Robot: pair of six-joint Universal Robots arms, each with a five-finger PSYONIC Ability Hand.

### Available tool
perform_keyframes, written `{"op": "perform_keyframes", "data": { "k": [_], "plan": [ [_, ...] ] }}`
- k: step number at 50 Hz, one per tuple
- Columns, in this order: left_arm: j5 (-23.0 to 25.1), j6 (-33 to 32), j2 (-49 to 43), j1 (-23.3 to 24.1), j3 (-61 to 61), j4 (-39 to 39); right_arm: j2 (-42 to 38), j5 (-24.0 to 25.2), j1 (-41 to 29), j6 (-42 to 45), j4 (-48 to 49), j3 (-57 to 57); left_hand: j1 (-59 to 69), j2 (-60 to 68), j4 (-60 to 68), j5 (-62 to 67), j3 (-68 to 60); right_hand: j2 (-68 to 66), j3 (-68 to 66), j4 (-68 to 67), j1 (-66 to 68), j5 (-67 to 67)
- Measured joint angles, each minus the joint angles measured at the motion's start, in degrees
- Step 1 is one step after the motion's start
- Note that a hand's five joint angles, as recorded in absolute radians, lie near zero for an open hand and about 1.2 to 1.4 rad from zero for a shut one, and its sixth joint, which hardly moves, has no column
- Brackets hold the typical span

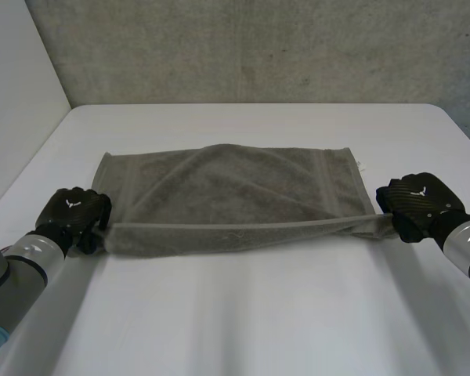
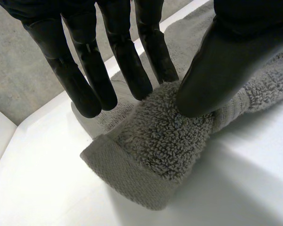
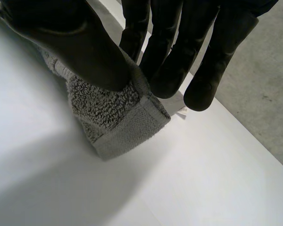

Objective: Fold the towel.

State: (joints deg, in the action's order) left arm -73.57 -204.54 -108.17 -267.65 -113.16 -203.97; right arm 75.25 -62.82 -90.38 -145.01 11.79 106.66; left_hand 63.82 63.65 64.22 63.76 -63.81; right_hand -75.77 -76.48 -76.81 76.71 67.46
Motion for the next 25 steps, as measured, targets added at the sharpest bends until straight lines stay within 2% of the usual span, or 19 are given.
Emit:
{"op": "perform_keyframes", "data": {
  "k": [6,13,19,25],
  "plan": [
    [0.0,0.0,0.3,-0.2,-0.3,0.4,0.3,-0.7,0.8,0.0,0.1,0.0,0.9,1.0,0.6,0.8,-0.8,0.0,0.0,0.0,0.0,0.0],
    [0.0,0.1,1.3,-0.5,-0.3,1.7,0.8,-1.2,1.2,-0.2,-0.2,0.0,19.6,22.2,22.4,21.3,-22.9,0.0,0.0,0.0,0.0,0.0],
    [0.1,0.4,3.7,-2.0,-0.3,4.0,2.8,-1.1,1.2,-0.5,-1.1,0.0,19.6,22.4,23.3,21.7,-24.6,0.0,0.0,0.0,0.0,0.0],
    [1.7,0.6,10.4,-4.8,-0.3,6.8,7.8,-0.4,1.8,-0.2,-6.3,-1.2,19.6,22.4,23.3,21.7,-24.6,0.0,0.0,0.0,0.0,0.0]
  ]
}}
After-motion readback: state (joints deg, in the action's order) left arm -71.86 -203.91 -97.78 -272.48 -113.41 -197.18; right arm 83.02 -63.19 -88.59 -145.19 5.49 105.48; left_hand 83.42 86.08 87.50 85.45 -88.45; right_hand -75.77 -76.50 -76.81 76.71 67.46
